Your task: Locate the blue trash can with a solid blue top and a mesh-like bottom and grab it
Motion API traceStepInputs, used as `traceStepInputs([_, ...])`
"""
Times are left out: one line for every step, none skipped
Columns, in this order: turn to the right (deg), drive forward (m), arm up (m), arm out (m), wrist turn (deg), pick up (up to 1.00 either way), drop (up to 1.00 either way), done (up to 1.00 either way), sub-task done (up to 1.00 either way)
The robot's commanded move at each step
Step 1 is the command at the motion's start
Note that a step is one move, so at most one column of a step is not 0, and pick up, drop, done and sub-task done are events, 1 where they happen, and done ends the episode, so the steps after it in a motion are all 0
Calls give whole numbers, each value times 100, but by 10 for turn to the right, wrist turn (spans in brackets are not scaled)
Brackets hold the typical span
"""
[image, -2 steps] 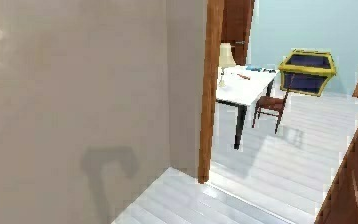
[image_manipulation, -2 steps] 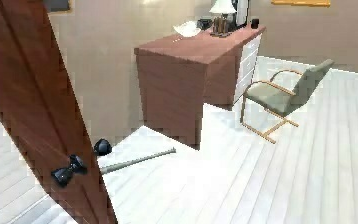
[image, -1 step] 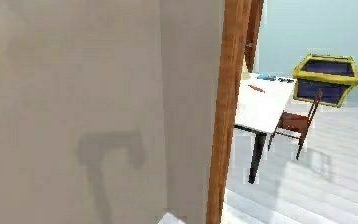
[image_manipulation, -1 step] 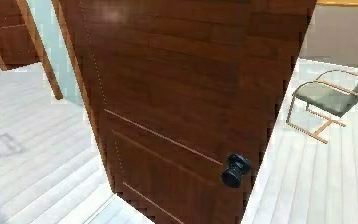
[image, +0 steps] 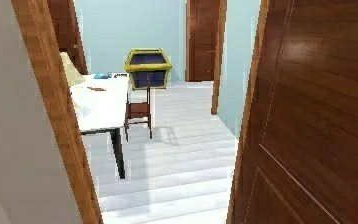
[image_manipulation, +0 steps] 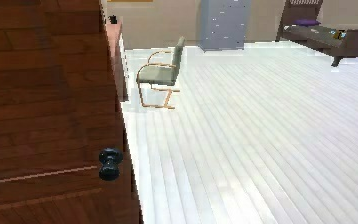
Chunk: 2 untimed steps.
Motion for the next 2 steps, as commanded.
traceStepInputs([30, 0, 0, 0, 0, 0, 0, 0, 0])
traceStepInputs([0, 100, 0, 0, 0, 0, 0, 0, 0])
